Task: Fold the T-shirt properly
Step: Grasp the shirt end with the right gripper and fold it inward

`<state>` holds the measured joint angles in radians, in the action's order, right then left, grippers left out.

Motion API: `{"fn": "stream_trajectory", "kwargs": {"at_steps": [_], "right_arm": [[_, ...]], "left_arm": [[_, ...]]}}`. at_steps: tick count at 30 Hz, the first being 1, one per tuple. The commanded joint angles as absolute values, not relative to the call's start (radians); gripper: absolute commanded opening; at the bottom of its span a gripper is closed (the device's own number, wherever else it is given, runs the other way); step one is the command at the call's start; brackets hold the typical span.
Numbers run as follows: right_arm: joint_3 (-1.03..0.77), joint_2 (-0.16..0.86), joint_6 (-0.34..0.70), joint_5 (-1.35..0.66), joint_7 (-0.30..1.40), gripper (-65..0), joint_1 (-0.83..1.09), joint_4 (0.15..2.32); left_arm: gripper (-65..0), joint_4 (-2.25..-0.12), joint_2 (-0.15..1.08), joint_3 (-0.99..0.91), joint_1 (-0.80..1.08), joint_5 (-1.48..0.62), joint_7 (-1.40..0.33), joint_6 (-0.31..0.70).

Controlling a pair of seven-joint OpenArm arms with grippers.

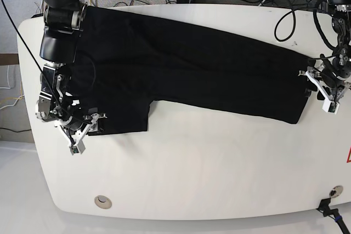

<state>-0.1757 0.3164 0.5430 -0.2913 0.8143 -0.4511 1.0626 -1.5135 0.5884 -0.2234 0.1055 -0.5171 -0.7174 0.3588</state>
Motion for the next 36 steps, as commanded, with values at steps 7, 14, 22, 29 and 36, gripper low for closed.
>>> {"fn": "stream_trajectory", "kwargs": {"at_steps": [7,14,22,29,36], "right_arm": [[-0.187,0.361,0.513,-0.309,0.771,-37.4,-0.574,0.831],[-0.188,0.371,0.513,-0.322,0.753,-37.8,-0.591,0.734],[-0.187,0.363,0.527,-0.327,0.711,-56.9,-0.584,0.713],[-0.183,0.360,0.580,-0.351,0.776,-65.0,-0.575,0.763],[-0.184,0.366,0.603,-0.530,0.968,-65.0,-0.476,1.082]], "left_arm": [[-35.3,-1.525,0.610,-0.231,0.093,-0.521,-0.703,0.356],[-35.4,-1.527,0.610,-0.230,0.089,-0.524,-0.705,0.358],[-35.5,-1.520,0.612,-0.229,0.081,-0.524,-0.704,0.355],[-35.3,-1.521,0.602,-0.225,0.083,-0.527,-0.707,0.354],[-34.4,-1.520,0.600,-0.222,0.084,-0.522,-0.698,0.355]]}}
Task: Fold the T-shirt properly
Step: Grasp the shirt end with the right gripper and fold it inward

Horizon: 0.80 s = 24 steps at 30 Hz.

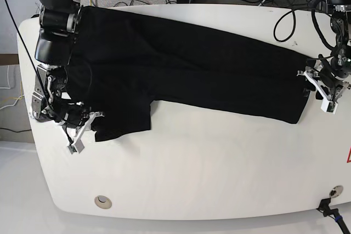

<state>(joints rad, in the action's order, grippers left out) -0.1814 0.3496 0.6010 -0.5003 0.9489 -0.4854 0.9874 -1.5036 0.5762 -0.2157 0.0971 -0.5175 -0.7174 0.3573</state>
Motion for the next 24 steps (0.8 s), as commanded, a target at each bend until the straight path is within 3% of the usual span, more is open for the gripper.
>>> {"fn": "stream_trajectory", "kwargs": {"at_steps": [1,9,19,24], "right_arm": [[-0.184,0.366,0.600,-0.543,0.987,-65.0,-0.443,1.146],[-0.191,0.367,0.618,-0.652,1.078,-65.0,-0.194,1.500],[-0.198,0.352,0.651,-0.647,1.064,-65.0,0.090,1.741],[-0.200,0.349,0.698,-0.641,1.067,-65.0,0.106,1.752]], "left_arm": [[-34.5,-1.517,0.600,-0.224,0.088,-0.521,-0.701,0.353],[-33.6,-1.514,0.602,-0.224,0.094,-0.520,-0.702,0.358],[-33.6,-1.510,0.600,-0.215,0.098,-0.523,-0.699,0.362],[-35.0,-1.507,0.596,-0.214,0.103,-0.530,-0.704,0.357]]}}
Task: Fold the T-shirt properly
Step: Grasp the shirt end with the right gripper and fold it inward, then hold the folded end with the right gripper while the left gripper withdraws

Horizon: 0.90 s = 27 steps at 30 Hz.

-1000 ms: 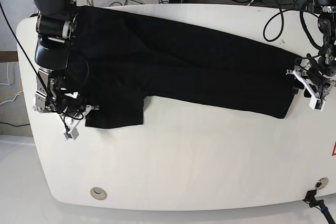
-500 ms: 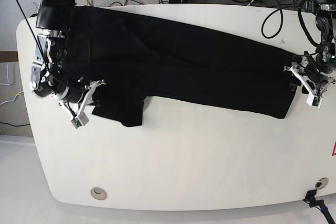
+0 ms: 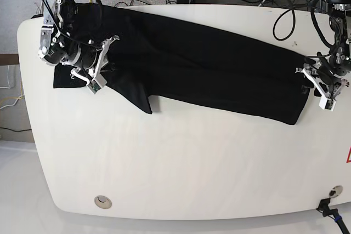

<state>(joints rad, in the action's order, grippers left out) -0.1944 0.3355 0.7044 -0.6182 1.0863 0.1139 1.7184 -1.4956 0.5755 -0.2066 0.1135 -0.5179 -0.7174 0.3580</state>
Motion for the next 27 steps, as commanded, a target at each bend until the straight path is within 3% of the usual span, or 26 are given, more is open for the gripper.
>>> {"fn": "stream_trajectory", "kwargs": {"at_steps": [1,22,23,26,27], "right_arm": [[-0.200,0.350,0.698,-0.645,1.070,-65.0,0.114,1.760],[-0.204,0.357,0.698,-0.801,1.107,-65.0,0.269,1.965],[-0.205,0.356,0.698,-0.792,1.104,-62.4,0.266,1.963],[-0.200,0.358,0.698,-0.717,1.090,-39.7,0.260,1.958],[-0.202,0.360,0.698,-0.679,1.080,-35.4,0.252,1.963]], "left_arm": [[-34.9,-1.506,0.596,-0.213,0.103,-0.529,-0.703,0.358],[-34.8,-1.495,0.604,-0.207,0.104,-0.526,-0.700,0.359],[-35.0,-1.496,0.608,-0.210,0.105,-0.526,-0.705,0.358],[-34.9,-1.500,0.619,-0.212,0.110,-0.525,-0.708,0.360],[-35.0,-1.504,0.622,-0.214,0.109,-0.526,-0.708,0.360]]}}
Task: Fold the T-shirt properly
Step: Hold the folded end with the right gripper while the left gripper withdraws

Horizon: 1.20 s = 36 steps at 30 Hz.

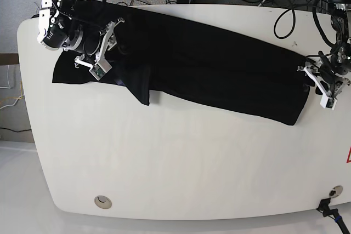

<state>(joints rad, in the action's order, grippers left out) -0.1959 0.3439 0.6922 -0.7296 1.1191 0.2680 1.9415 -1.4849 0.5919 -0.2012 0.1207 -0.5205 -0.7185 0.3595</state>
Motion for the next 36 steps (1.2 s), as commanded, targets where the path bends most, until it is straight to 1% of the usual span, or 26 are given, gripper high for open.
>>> {"fn": "stream_trajectory", "kwargs": {"at_steps": [1,7,11,16,19,24,28,30,31,32,36], "right_arm": [[-0.208,0.353,0.698,-0.751,1.098,-45.9,0.258,1.961],[-0.205,0.352,0.698,-0.758,1.014,-45.3,0.257,1.958],[-0.205,0.353,0.698,-0.747,0.939,-42.9,0.250,1.964],[-0.224,0.352,0.698,-0.696,0.934,-38.4,0.205,1.962],[-0.250,0.354,0.698,-0.688,0.943,-37.5,0.173,1.961],[-0.295,0.358,0.698,-0.697,0.958,-38.1,0.137,1.950],[-0.314,0.359,0.698,-0.699,0.958,-38.5,0.129,1.930],[-0.320,0.359,0.698,-0.701,0.958,-38.9,0.130,1.921],[-0.314,0.355,0.698,-0.686,0.948,-37.9,0.129,1.916],[-0.315,0.355,0.698,-0.683,0.947,-38.0,0.129,1.905],[-0.311,0.356,0.698,-0.675,0.943,-38.3,0.127,1.862]], "left_arm": [[-34.8,-1.502,0.612,-0.208,0.112,-0.528,-0.709,0.367],[-34.5,-1.497,0.615,-0.208,0.113,-0.528,-0.710,0.374],[-34.3,-1.498,0.619,-0.206,0.113,-0.528,-0.715,0.376],[-33.9,-1.477,0.622,-0.201,0.113,-0.542,-0.733,0.397],[-33.7,-1.438,0.624,-0.218,0.112,-0.580,-0.748,0.443],[-33.5,-1.360,0.624,-0.283,0.107,-0.674,-0.789,0.550],[-33.6,-1.297,0.633,-0.308,0.106,-0.781,-0.835,0.602],[-33.7,-1.269,0.635,-0.304,0.103,-0.817,-0.846,0.608],[-35.7,-1.291,0.616,-0.303,0.109,-0.767,-0.846,0.586],[-35.7,-1.286,0.615,-0.301,0.108,-0.765,-0.852,0.586],[-36.2,-1.263,0.598,-0.302,0.102,-0.782,-0.942,0.591]]}}
